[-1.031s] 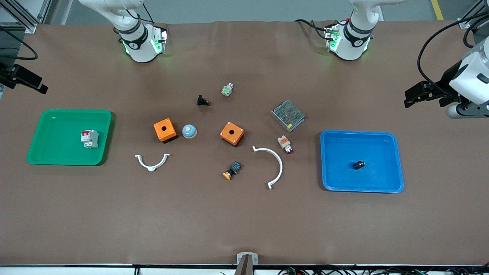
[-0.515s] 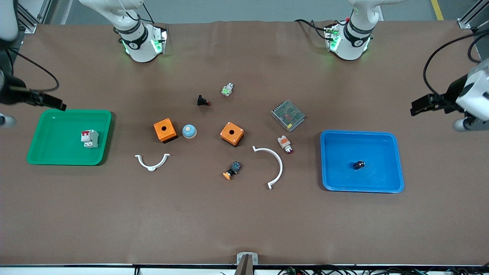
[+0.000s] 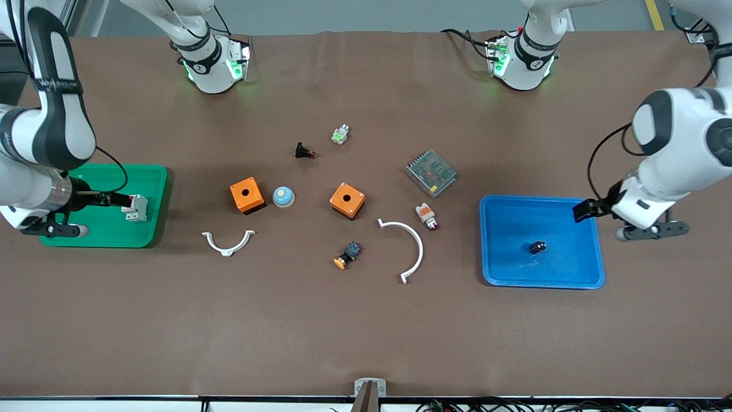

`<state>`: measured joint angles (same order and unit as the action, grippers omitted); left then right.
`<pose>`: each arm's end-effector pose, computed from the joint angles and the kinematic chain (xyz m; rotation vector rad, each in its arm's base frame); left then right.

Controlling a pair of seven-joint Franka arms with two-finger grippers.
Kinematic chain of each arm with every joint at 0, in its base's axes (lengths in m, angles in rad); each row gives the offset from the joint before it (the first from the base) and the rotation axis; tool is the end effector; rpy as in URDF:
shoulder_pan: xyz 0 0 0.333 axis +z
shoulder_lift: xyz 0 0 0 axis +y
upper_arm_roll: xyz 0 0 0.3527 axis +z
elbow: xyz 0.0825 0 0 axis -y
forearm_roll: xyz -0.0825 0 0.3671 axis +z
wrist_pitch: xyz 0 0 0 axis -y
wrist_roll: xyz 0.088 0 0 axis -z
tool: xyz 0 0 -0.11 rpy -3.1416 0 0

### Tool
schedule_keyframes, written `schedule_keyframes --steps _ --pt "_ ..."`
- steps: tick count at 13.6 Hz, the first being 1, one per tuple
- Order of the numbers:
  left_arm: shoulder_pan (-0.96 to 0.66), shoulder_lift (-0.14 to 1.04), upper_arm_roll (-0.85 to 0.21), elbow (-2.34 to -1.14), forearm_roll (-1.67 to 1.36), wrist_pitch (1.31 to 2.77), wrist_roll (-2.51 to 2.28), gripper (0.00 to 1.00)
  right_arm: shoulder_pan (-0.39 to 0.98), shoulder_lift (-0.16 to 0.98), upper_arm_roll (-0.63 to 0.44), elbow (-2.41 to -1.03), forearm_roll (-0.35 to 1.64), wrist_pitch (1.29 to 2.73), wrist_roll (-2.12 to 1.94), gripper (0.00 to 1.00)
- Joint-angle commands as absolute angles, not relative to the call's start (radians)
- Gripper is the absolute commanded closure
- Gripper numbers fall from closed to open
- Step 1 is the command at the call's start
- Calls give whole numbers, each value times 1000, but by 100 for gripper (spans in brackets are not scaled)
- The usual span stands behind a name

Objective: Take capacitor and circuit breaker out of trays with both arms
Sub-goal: 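Reach the right gripper to the breaker while the left gripper reaches the capacitor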

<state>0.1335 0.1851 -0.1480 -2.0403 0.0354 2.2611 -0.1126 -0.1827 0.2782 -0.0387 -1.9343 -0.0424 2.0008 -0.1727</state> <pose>0.5792 -0.0041 0.4007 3.1368 0.1241 0.0595 0.5681 -0.1293 0.3700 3.1180 -0.0414 -0.3392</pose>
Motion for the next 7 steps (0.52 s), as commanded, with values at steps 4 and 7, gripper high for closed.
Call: schedule_keyframes --steps 4,7 --pt "127 342 -166 -2077 44 2442 -109 24 -305 417 -26 -1930 -61 2134 -412 0" --pt "126 411 -166 -2075 46 2517 -104 25 -324 440 -25 -1971 -55 2166 -446 1"
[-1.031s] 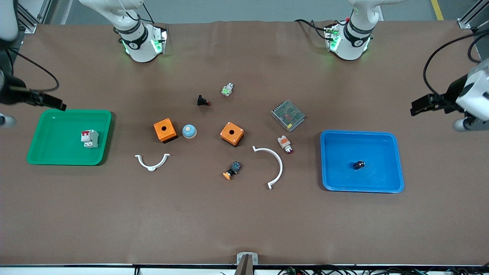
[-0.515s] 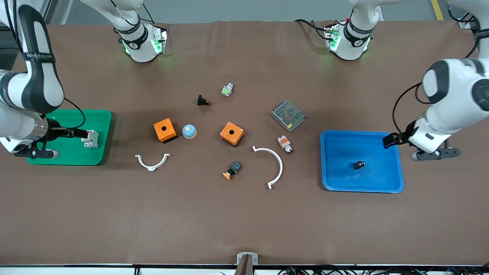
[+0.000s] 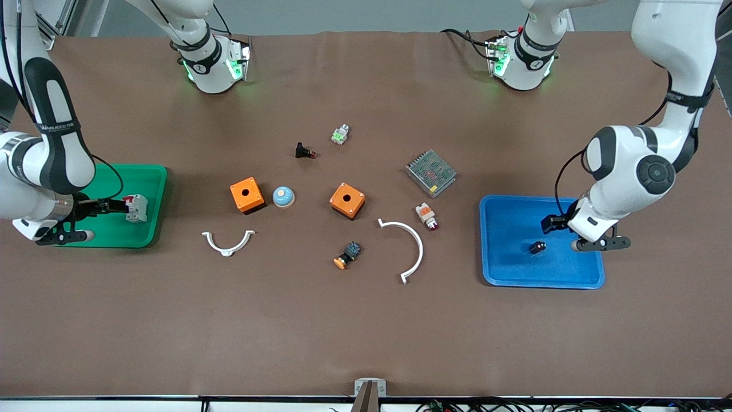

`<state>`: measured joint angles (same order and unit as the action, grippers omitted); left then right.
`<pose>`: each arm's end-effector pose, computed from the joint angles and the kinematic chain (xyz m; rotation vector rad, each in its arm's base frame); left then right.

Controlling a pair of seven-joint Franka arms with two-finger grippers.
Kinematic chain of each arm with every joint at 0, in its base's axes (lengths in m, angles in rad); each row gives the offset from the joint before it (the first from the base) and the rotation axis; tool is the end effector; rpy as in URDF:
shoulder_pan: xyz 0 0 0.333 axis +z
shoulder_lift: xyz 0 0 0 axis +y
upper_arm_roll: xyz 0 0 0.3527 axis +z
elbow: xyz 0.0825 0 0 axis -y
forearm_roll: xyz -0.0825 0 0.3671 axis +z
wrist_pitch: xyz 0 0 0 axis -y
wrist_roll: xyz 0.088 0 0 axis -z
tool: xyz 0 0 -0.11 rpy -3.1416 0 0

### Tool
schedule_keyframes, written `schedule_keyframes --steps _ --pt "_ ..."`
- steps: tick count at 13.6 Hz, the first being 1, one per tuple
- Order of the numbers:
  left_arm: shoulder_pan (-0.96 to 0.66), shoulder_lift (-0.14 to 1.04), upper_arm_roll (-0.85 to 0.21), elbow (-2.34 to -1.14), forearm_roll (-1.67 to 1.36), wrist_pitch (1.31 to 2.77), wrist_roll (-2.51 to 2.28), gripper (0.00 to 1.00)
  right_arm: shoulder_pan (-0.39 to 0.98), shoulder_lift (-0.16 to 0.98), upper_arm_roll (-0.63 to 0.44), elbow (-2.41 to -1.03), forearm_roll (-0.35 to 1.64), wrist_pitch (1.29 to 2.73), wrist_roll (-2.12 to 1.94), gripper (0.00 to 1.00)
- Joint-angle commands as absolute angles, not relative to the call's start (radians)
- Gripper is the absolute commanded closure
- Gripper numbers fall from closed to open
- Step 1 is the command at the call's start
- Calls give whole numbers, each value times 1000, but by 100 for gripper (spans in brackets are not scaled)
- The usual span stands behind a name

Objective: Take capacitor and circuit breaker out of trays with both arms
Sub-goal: 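Lower and close the right gripper on the breaker while the left grasps capacitor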

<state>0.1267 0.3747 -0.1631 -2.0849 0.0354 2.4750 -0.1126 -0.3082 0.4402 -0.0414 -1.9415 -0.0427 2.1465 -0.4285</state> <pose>0.5909 -0.0174 0.2922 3.1014 0.0936 0.0281 0.5613 -0.2051 0.2804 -3.0735 -0.1665 0.3661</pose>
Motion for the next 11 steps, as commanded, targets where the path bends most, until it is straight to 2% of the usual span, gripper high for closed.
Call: schedule_keyframes --steps 1,5,11 --pt "120 423 -167 -2075 46 2531 -107 26 -322 440 -23 -1983 -49 2169 -445 1" --pt "107 443 -173 -2072 40 2534 -109 31 -314 443 -20 -2000 -29 2171 -445 2" --pt "104 494 -173 -2039 40 2572 -106 45 -311 451 -17 -1994 -18 2178 -436 2"
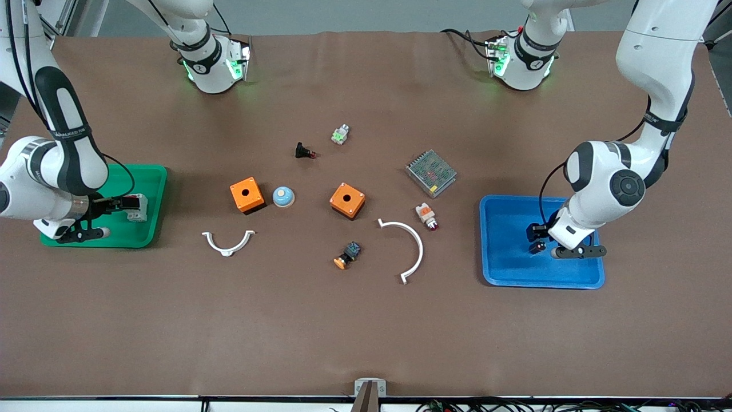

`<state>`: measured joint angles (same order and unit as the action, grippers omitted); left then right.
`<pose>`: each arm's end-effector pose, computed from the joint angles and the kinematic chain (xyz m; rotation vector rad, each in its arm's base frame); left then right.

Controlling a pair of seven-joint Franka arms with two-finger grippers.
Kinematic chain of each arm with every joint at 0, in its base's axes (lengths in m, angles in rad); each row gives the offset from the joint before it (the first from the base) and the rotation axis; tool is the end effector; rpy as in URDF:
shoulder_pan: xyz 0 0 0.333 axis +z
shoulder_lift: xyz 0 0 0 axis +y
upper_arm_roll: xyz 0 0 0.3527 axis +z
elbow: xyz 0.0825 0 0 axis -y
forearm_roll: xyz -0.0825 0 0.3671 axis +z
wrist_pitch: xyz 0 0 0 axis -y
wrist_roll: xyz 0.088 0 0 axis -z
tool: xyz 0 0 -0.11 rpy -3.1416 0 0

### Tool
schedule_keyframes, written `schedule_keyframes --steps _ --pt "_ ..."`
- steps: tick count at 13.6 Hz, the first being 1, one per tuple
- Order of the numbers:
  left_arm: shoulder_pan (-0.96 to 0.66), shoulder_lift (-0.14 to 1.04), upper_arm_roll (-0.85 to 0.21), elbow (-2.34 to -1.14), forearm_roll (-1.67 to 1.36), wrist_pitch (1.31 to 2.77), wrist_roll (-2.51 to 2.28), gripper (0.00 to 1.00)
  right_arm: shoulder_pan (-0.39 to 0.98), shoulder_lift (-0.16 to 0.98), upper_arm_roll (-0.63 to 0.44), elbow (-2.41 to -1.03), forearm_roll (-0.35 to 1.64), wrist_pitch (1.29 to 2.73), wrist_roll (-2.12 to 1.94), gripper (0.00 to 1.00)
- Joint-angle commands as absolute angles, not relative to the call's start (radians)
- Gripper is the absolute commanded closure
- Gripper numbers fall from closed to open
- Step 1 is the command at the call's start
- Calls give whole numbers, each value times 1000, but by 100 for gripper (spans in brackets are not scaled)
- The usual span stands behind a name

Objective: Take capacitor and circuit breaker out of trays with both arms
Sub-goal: 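Lower and close the right gripper on the breaker while the left grasps capacitor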

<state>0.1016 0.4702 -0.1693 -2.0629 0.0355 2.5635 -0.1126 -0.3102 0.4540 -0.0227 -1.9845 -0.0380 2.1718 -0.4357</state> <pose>0.6016 -0.0365 0.2525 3.0814 0.0539 0.0502 0.5526 -0.1921 0.2579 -3.0448 -0.1974 0.4016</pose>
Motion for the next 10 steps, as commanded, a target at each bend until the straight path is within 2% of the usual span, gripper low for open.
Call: schedule_keyframes --steps 1,5,7,10 --pt "104 494 -173 -2039 43 2572 -106 48 -305 449 -17 -1993 -5 2177 -428 2" --pt "106 511 -173 -2019 43 2574 -106 51 -272 440 -18 -1958 18 2108 -339 2" --pt "106 517 -173 -2014 44 2576 -106 55 -270 442 -18 -1953 18 2102 -337 2" --pt "106 532 -173 -1996 43 2577 -106 55 -276 446 -18 -1965 18 2115 -344 2"
